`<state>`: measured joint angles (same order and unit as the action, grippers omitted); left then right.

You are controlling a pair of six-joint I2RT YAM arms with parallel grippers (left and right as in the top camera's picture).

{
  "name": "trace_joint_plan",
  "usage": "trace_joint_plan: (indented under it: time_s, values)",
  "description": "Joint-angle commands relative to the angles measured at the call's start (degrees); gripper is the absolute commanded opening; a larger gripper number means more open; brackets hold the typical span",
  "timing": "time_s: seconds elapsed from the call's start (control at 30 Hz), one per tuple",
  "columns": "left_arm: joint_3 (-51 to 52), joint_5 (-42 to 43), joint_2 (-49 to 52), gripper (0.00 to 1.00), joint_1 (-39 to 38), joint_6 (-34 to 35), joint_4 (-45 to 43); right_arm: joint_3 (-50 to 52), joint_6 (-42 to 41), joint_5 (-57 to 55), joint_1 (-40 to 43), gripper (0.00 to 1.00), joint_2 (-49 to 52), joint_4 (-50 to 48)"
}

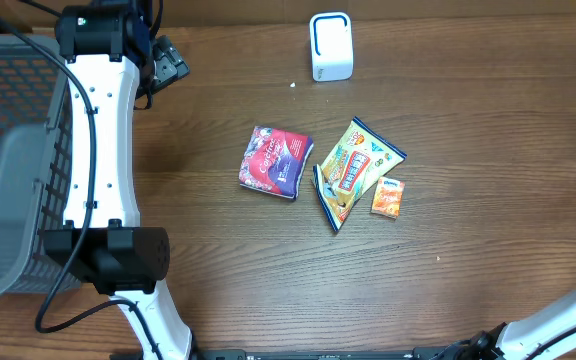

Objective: Scan the item barcode

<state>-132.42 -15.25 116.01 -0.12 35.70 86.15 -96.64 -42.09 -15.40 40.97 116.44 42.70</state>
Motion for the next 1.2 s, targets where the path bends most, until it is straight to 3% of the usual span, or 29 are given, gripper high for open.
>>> trace_joint_plan:
  time_s: [0.0, 0.3, 0.5, 0.57, 0.6, 0.63, 0.7, 0.73, 0.77, 0.83, 0.9, 1.17]
  values:
    - [-0.42, -0.15, 0.90, 1.00, 0.09, 0.72, 0.17, -1.11, -3.08, -0.68, -0.35, 0.04, 2.01, -1.92]
    - [-0.42, -0.15, 0.90, 1.00, 0.09, 0.72, 0.17, -1.09, -4.55, -7.10, -0.26, 0.05, 6.54, -7.10]
    - [-0.42, -0.15, 0.90, 1.00, 0.09, 0.72, 0.17, -1.09, -1.11, -10.32, 0.20, 0.08, 7.04, -9.79]
    - [-0.42, -0.15, 0.90, 1.00, 0.09, 0.72, 0.17, -1.09, 0.33, -10.29, 0.46, 0.19, 7.04, -10.16]
    - [-0.42, -0.15, 0.90, 1.00, 0.09, 0.72, 0.17, -1.09, 0.61, -10.32, 0.61, 0.34, 7.04, -10.10]
    - [-0.42, -0.15, 0.90, 1.00, 0.09, 0.72, 0.17, -1.09, 1.03, -10.29, 0.83, 0.41, 7.04, -10.01]
    - [-0.44, -0.15, 0.90, 1.00, 0.09, 0.72, 0.17, -1.09, 3.54, -10.08, 1.11, 0.44, 7.04, -9.73]
    - [-0.42, -0.15, 0.90, 1.00, 0.09, 0.72, 0.17, -1.14, 6.67, -10.08, 1.22, 0.66, 7.02, -9.35]
    - [-0.44, -0.15, 0.90, 1.00, 0.09, 0.72, 0.17, -1.29, 8.66, -10.10, 1.22, 0.80, 6.99, -8.96]
    - [-0.42, -0.15, 0.90, 1.00, 0.09, 0.72, 0.17, -1.66, 12.02, -10.08, 1.22, 0.93, 6.71, -8.15]
    - [-0.42, -0.15, 0.90, 1.00, 0.09, 0.72, 0.17, -1.86, 13.86, -10.08, 1.20, 1.00, 6.01, -7.39]
    - [-0.42, -0.15, 0.90, 1.00, 0.09, 0.72, 0.17, -3.91, 14.10, -1.97, 0.76, 1.00, 0.59, -4.63]
